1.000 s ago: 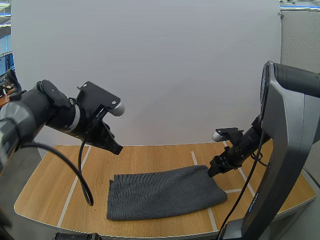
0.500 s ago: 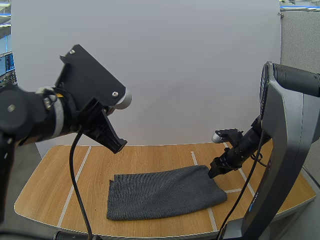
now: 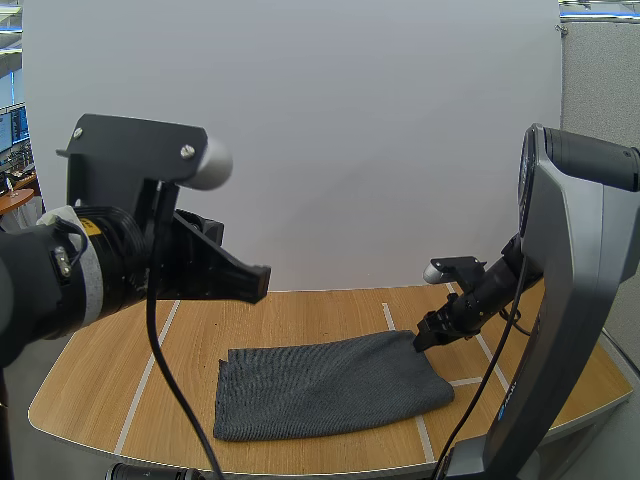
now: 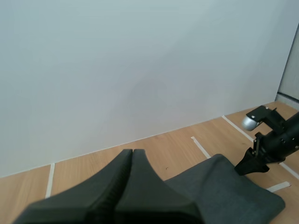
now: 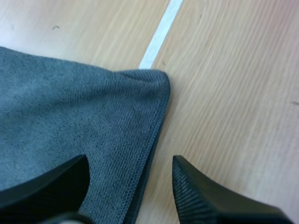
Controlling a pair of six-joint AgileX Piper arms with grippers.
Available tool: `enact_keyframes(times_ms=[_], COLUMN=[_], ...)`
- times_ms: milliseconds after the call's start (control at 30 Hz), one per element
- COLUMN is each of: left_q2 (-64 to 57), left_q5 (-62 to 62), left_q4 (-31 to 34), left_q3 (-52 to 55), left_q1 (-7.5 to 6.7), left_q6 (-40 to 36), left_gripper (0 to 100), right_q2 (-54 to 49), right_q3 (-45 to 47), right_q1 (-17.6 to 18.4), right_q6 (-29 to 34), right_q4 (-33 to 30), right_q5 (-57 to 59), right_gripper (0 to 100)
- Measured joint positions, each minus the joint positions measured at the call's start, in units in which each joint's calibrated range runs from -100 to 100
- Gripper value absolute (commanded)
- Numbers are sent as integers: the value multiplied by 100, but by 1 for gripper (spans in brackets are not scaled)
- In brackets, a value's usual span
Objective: Fold the towel
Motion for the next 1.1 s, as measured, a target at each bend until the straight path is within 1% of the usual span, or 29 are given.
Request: enact_keyframes(times_ms=[33,133,433,567,667,767,900,1067,1100], left_q2=[0,0,0,0,0,0,0,0,0], left_q5=[32,49,64,139,194,194,194,194,194], left_q4=[1,10,-23,-6,134,278,303,313,313], left_q3=[0,0,0,0,0,0,0,0,0], left_q1=[40,73,82,82,82,82,82,82,82], left_q6=[-259,-518,-670,-670,-676,-676,-676,-676,-676], left_gripper=[0,0,0,0,0,0,0,0,0], right_q2=[142,514,648,772,891,1068,1196,1258,1271], right_q3=[0,0,0,0,-25,-66,-66,-66,-51], right_q1=[0,0,0,0,-7,-7,-7,-7,-7], right_q6=[-25,-86,-248,-513,-624,-698,-718,-718,-718], right_q4=[14,37,171,431,620,853,955,955,955], right_q5=[-19,-152,-358,-378,-130,402,1181,1641,1795], right_gripper=[86,86,86,86,86,86,86,85,84])
